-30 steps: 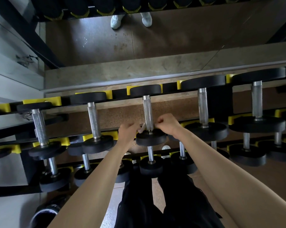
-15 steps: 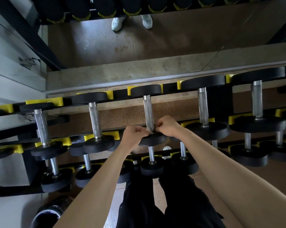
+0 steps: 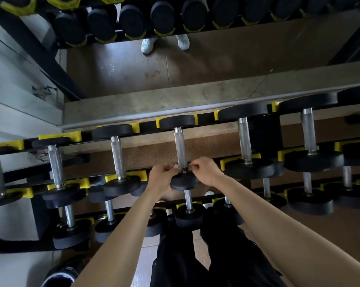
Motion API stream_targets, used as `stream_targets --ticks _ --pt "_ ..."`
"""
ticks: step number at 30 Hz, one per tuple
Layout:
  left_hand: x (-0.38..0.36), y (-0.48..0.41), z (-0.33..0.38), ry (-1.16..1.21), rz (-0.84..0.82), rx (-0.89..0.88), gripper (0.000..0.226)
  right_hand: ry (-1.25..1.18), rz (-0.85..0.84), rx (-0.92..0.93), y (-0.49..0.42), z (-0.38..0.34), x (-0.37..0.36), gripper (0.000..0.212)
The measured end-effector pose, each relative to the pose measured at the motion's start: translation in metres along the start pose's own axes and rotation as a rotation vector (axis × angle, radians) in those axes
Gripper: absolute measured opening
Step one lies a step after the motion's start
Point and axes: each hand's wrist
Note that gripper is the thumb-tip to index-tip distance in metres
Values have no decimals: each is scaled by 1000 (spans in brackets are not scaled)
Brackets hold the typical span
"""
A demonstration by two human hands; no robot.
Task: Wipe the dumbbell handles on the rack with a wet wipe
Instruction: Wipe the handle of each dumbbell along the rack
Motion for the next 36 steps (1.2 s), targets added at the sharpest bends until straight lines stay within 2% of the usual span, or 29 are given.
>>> stream_targets --ticks 2,4,7,11,15,18,20,23,26,28,30,34,36 --pt "-4 11 5 47 4 -30 20 6 6 30 7 0 2 26" --pt "-11 23 13 128 -12 -61 18 -98 43 89 17 1 5 28" --pt "-24 44 30 245 -49 -111 16 -421 102 135 36 11 14 38" --pt "-44 67 48 433 -38 -108 13 -824 55 86 61 32 38 25" --pt "-60 82 61 576 -50 -102 14 -887 6 144 76 45 53 26" --pt "-69 89 64 606 -11 -107 10 -1002 -26 142 85 49 61 18" --pt "-73 91 62 554 34 -149 9 -1085 -36 141 90 50 66 11" --pt "-75 89 56 323 33 -298 13 -1194 18 76 97 50 68 10" --pt "-80 82 45 146 -21 -390 15 -1264 117 -4 102 53 66 8" --pt "-88 81 43 131 -92 -432 14 -1272 189 -53 104 59 66 9" --pt "-99 84 44 150 -149 -451 13 -1252 240 -82 107 65 69 8" --pt "-118 77 52 73 -58 -527 12 -1118 277 -75 109 72 79 10" --pt "-125 71 58 82 -70 -533 18 -1038 279 -72 108 78 89 15"
Point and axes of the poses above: each hand's wrist, its own y-axis away from the middle knuckle, its own x-axis out of the back of the hand, z = x × y, and after that the axes turned 2 degrees about y, right-handed
